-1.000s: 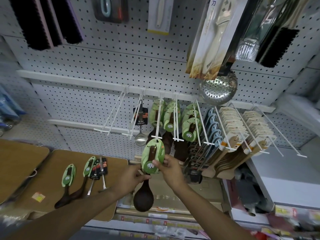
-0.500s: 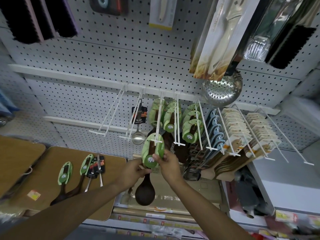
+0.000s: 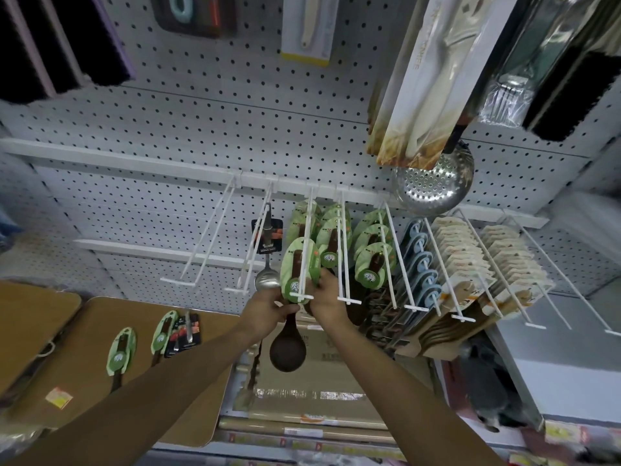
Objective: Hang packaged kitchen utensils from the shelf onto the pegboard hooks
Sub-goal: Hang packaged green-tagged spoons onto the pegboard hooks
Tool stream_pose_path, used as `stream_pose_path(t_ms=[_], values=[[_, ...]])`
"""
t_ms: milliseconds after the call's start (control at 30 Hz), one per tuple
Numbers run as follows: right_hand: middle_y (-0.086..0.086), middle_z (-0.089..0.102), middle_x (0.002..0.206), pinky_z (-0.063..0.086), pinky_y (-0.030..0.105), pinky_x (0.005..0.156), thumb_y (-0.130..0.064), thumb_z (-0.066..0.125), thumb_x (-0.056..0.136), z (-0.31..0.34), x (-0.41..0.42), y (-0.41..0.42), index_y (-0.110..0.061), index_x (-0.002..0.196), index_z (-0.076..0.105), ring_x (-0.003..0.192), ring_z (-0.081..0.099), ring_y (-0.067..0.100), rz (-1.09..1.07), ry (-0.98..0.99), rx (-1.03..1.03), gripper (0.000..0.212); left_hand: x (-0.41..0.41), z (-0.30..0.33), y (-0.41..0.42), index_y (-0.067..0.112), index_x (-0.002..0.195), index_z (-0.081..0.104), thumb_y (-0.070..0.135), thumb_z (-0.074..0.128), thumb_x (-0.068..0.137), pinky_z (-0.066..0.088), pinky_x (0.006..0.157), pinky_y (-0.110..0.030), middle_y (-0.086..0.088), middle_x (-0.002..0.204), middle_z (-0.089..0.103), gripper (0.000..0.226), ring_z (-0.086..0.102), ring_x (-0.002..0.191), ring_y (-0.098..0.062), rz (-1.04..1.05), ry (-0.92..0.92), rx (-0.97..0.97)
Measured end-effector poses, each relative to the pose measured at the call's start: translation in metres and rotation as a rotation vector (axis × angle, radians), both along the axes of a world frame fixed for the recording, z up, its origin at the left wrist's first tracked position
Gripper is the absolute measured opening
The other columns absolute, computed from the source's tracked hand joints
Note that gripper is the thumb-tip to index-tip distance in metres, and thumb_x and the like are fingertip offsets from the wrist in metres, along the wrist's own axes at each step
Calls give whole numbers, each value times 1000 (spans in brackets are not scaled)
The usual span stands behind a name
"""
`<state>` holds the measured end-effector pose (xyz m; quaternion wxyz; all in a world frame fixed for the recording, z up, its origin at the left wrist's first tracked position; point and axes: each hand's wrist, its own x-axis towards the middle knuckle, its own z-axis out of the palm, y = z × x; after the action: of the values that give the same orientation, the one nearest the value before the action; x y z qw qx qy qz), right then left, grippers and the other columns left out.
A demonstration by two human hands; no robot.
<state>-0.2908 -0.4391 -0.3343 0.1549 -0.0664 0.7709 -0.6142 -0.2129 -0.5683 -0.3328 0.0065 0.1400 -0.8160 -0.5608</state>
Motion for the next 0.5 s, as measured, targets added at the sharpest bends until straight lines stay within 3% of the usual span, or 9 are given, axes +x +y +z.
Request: stream_pose_path(t_ms=[67, 167, 233, 300, 367, 433, 500], values=[[9, 69, 98, 54, 54, 84, -61, 61, 70, -16, -16, -4, -14, 104, 63, 95, 66, 33, -41, 74, 23, 58, -5, -1, -2, 15, 100, 72, 11, 76, 86, 60, 74, -34, -14, 94, 73, 16, 71, 86, -29, 10, 4, 44], [8, 70, 93, 55, 55, 80, -60, 63, 71, -43, -35, -11, -19, 99, 63, 91, 67, 33, -62, 101, 27, 50, -10, -2, -2, 22, 99, 72, 12, 77, 85, 60, 78, -45, -16, 96, 72, 19, 71, 88, -35, 30, 2, 46], [8, 71, 95, 55, 55, 81, -58, 66, 70, -20, -26, -12, -19, 98, 65, 92, 67, 34, -91, 74, 25, 48, -14, -6, -3, 22, 96, 73, 17, 77, 85, 59, 78, -44, -12, 92, 73, 13, 71, 86, -31, 47, -24, 8], [12, 71, 101, 55, 53, 86, -53, 67, 75, -17, -28, -12, -13, 104, 67, 97, 67, 35, -61, 21, 21, 49, -16, -7, -4, 20, 93, 74, 30, 75, 86, 57, 79, -42, -3, 85, 74, 12, 70, 82, -22, 71, -77, -157], [13, 71, 84, 55, 47, 82, -55, 66, 77, 17, -9, -8, -10, 84, 69, 87, 67, 35, -62, -21, 126, 45, -13, -5, -5, 22, 92, 75, 41, 70, 88, 56, 79, -37, 2, 84, 74, 20, 70, 84, -19, 98, -108, -292], [8, 65, 72, 49, 34, 75, -50, 67, 83, 33, 3, 3, -12, 67, 60, 79, 62, 27, -61, 10, 273, 41, -7, -4, -7, 23, 102, 75, 44, 67, 90, 51, 82, -30, 3, 94, 75, 25, 69, 93, -17, 121, -101, -382], [5, 67, 81, 41, 24, 69, -36, 67, 90, 33, 13, 16, -9, 84, 63, 79, 58, 14, -61, 50, 359, 28, 1, -5, -13, 22, 112, 72, 44, 65, 93, 49, 84, -27, 8, 104, 75, 30, 69, 95, -11, 126, -74, -434]])
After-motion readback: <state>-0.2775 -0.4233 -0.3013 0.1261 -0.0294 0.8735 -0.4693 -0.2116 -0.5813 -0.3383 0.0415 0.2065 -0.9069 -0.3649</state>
